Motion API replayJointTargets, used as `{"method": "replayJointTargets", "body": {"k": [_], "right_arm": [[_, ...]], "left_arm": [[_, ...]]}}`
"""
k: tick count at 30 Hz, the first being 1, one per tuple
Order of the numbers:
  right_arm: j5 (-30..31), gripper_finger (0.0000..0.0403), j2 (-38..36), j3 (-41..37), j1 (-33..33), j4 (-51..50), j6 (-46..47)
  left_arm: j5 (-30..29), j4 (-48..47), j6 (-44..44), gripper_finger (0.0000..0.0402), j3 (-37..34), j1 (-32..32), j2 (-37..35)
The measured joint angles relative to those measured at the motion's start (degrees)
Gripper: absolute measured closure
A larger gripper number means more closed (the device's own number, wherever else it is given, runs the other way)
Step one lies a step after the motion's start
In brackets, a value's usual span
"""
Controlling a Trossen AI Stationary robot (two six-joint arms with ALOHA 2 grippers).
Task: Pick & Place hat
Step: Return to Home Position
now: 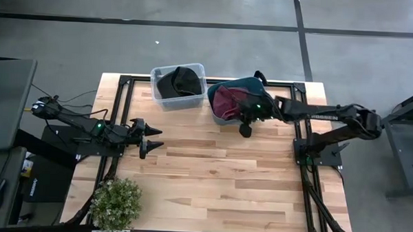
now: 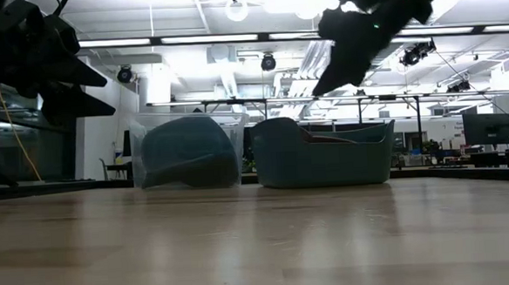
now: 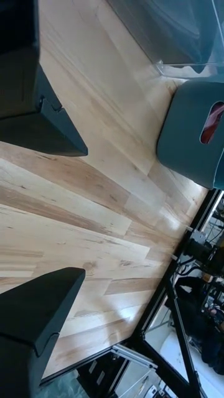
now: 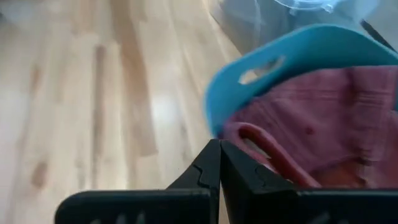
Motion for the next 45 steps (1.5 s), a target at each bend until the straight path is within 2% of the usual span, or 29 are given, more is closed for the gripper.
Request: {"method": "replayJointTargets", "body": {"k": [6,13,21,24,26,29,34,45], "right_arm": [[-2.70,0.0402,-8.77,-12.99,0.02,15.32,3.37],[-2.45,0.0403,-21.93,-23.57,0.09,25.71,6.11],[0.56,0.0403,-34.79,-32.39,0.66,34.19,7.43],[1.35,0.0403,-36.94,-36.45,3.06,42.03,8.25],[4.49,0.0403,-37.61,-38.82,5.74,45.23,8.30],[11.13,0.0403,-37.91,-41.74,10.00,46.70,7.55],[15.76,0.0403,-38.17,-44.05,14.11,48.62,6.88],[15.54,0.0403,-38.16,-44.34,14.71,49.15,7.24]], "left_arm": [[0.00,-0.02,0.01,0.0110,0.00,0.01,0.00],[0.00,0.00,0.01,0.0110,0.01,0.01,-0.02],[0.00,0.00,-0.01,0.0110,0.00,-0.01,-0.02],[0.00,0.00,-0.01,0.0110,0.00,0.01,-0.02],[0.00,0.00,0.01,0.0110,0.00,-0.01,0.00],[0.00,0.00,0.01,0.0110,0.00,-0.01,-0.02],[0.00,-0.01,0.01,0.0110,0.01,0.00,0.00],[0.00,0.00,0.00,0.0110,0.00,0.00,-0.02]]}}
